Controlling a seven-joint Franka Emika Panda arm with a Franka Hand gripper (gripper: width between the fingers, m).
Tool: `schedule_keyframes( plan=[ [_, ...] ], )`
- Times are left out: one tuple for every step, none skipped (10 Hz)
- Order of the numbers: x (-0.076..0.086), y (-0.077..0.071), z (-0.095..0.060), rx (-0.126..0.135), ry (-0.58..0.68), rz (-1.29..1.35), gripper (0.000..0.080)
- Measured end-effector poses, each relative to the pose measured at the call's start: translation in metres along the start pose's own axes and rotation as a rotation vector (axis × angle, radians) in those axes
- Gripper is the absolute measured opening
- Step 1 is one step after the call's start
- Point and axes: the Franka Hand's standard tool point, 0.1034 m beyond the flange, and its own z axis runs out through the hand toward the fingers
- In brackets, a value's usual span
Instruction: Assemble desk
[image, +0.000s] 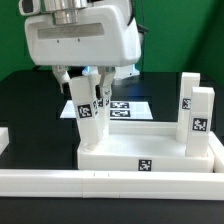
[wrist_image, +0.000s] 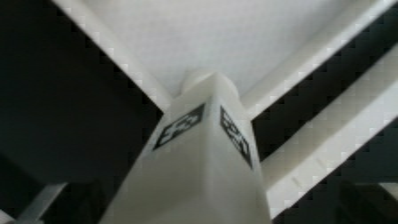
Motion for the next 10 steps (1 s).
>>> schedule_keyframes(
  plan=[
    [-0.0005,-0.0006,0.0004,0.000,0.000,-0.081,0.0649],
    [-0.0005,-0.0005,0.0005,0.000,0.000,-0.150,0.0649],
    [0.0000,0.0005,0.0004,-0.001,0.000,-0.211,0.0649],
    [0.0003,0.0011,0.0003,-0.001,0.000,-0.276,0.0649],
    [0.0004,0.0013,0.0003,-0.002,0.000,-0.343,0.0649],
    [0.0004,0.0013,0.0003,-0.002,0.000,-0.428,0.0649],
    [0.0005,0.0013,0.0003,-0.002,0.000,-0.483,0.0649],
    [0.0005,0.0014,0.0003,-0.002,0.000,-0.515,0.0649],
    [0.0006,0.0015,0.0002,-0.002,0.000,-0.529,0.0503],
    [0.0006,0.0015,0.0002,-0.002,0.000,-0.529,0.0503]
  ],
)
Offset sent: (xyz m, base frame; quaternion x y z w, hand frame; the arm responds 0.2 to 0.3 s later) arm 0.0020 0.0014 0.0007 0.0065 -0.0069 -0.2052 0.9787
